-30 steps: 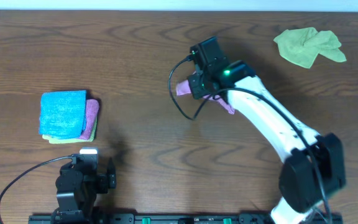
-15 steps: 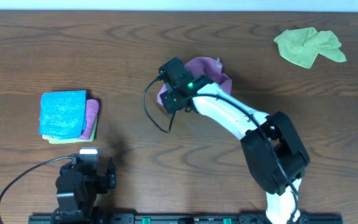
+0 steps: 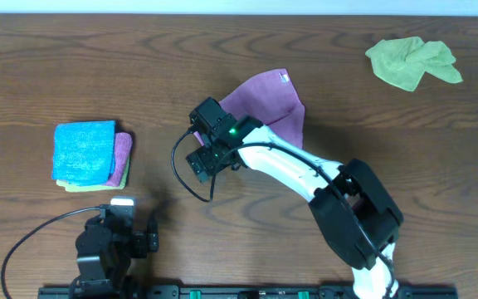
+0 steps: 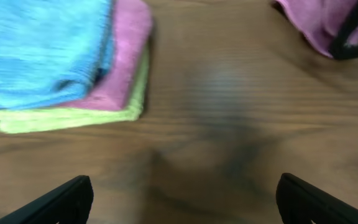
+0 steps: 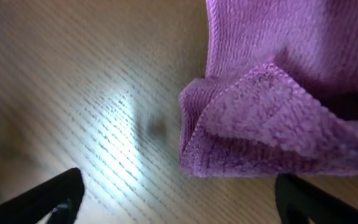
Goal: Fold the cloth
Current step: 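Lift and drag the purple cloth toward table center with right gripper, then reach the left gripper to the purple cloth's left corner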
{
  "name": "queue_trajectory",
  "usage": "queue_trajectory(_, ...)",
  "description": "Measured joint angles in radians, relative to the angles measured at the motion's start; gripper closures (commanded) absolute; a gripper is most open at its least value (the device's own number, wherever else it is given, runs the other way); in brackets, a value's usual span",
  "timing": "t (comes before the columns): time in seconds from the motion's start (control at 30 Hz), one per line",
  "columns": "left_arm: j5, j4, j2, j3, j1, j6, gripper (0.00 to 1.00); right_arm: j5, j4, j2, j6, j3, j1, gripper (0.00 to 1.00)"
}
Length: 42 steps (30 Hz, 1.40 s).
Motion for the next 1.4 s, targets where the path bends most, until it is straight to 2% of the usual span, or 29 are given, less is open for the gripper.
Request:
queue_trajectory(0.17,0.075,0.026,0.000,-0.007,0.000,0.000,0.05,-0.041,-0.017,-0.040,0.006,0.000,-0.019,0.01)
queue_trajectory(0.43,0.182,0.055,0.000,-0.008,0.000,-0.039,0.05,-0.109,-0.084,-0.233,0.040,0.000,-0.139,0.01)
queue_trajectory(0.67,0.238,0.136,0.000,-0.008,0.000,-0.320,0.05,-0.254,-0.178,-0.275,0.107,0.000,-0.313,0.01)
queue_trajectory(0.8,0.298,0.155,0.019,-0.006,0.000,-0.417,0.04,-0.301,-0.272,-0.275,0.100,0.000,-0.420,0.01)
queue_trajectory(0.93,0.332,0.115,0.148,0.041,0.000,-0.476,0.05,-0.319,-0.364,-0.275,0.051,0.000,-0.499,0.01)
queue_trajectory(1.13,0.353,0.080,0.474,0.272,-0.010,-0.498,0.04,-0.331,-0.468,-0.275,-0.023,0.000,-0.584,0.01)
queue_trajectory(1.23,0.359,0.035,0.694,0.446,-0.058,-0.499,0.05,-0.332,-0.508,-0.275,-0.056,-0.001,-0.628,0.01)
queue_trajectory(1.4,0.418,0.048,0.930,0.622,-0.169,-0.503,0.05,-0.337,-0.540,-0.275,-0.100,-0.001,-0.700,0.01)
